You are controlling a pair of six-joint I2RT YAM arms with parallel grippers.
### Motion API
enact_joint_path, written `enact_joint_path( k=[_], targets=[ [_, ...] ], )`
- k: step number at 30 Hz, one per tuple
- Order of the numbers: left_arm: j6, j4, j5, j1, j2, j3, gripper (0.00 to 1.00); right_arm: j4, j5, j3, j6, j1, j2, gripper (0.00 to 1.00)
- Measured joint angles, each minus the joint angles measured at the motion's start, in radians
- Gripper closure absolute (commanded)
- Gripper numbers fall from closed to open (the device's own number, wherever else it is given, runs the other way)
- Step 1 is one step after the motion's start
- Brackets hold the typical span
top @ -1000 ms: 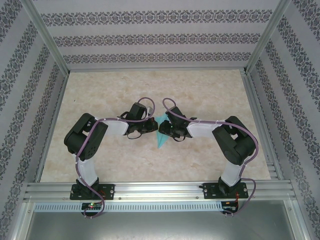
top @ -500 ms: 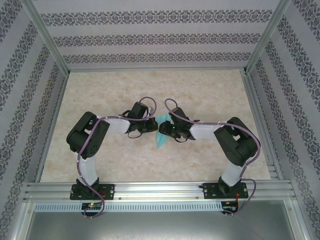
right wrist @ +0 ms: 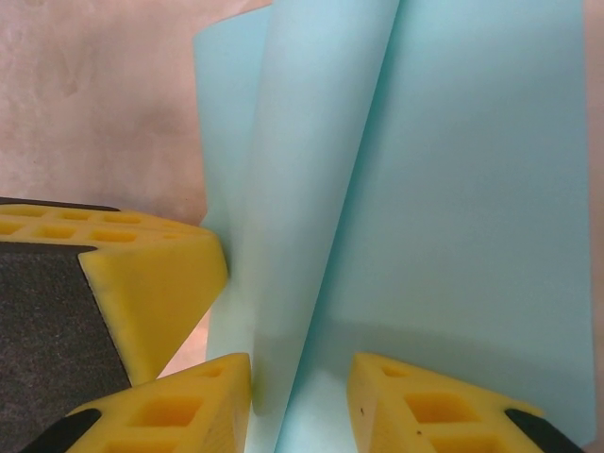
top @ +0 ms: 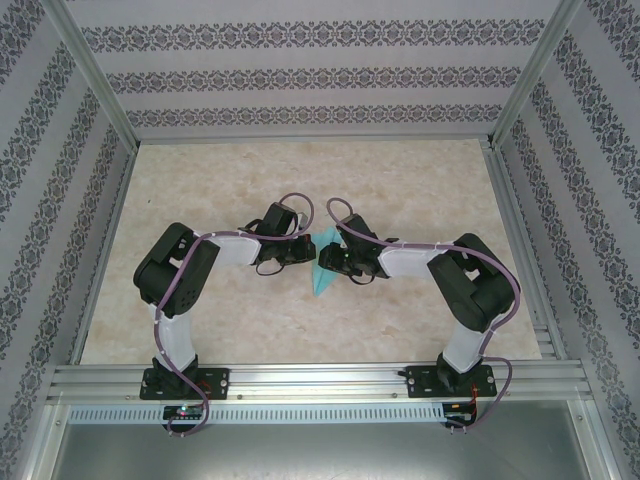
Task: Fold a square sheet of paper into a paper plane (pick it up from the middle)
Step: Fourth fold the wing at the center of the table.
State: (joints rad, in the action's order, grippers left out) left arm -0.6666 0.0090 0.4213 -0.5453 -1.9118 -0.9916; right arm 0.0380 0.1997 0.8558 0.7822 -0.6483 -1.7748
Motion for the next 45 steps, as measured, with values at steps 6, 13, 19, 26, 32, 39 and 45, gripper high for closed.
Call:
enact_joint_path(
  k=[6,13,19,26,32,39,45],
  targets=[
    [0.005,-0.001,0.001,0.0,-0.003,-0.003,0.94,0.037,-0.018,0.022,0.0,-0.006,-0.01,0.67],
    [0.008,-0.004,0.013,0.0,-0.011,-0.015,0.93,0.074,-0.039,0.045,0.0,-0.013,-0.02,0.69],
    [0.013,-0.015,0.016,0.0,-0.013,-0.023,0.93,0.094,-0.055,0.058,0.0,-0.019,-0.027,0.69],
    [0.016,-0.023,0.016,0.0,-0.014,-0.027,0.93,0.118,-0.072,0.074,0.001,-0.026,-0.037,0.7],
    [0.021,-0.034,0.021,0.0,-0.014,-0.034,0.9,0.131,-0.077,0.082,0.001,-0.029,-0.04,0.7],
    [0.02,-0.04,0.037,0.0,-0.009,-0.04,0.9,0.147,-0.095,0.094,0.003,-0.037,-0.046,0.7],
    [0.015,-0.045,0.042,0.002,0.009,-0.033,0.9,0.153,-0.102,0.1,0.004,-0.039,-0.051,0.7]
  ],
)
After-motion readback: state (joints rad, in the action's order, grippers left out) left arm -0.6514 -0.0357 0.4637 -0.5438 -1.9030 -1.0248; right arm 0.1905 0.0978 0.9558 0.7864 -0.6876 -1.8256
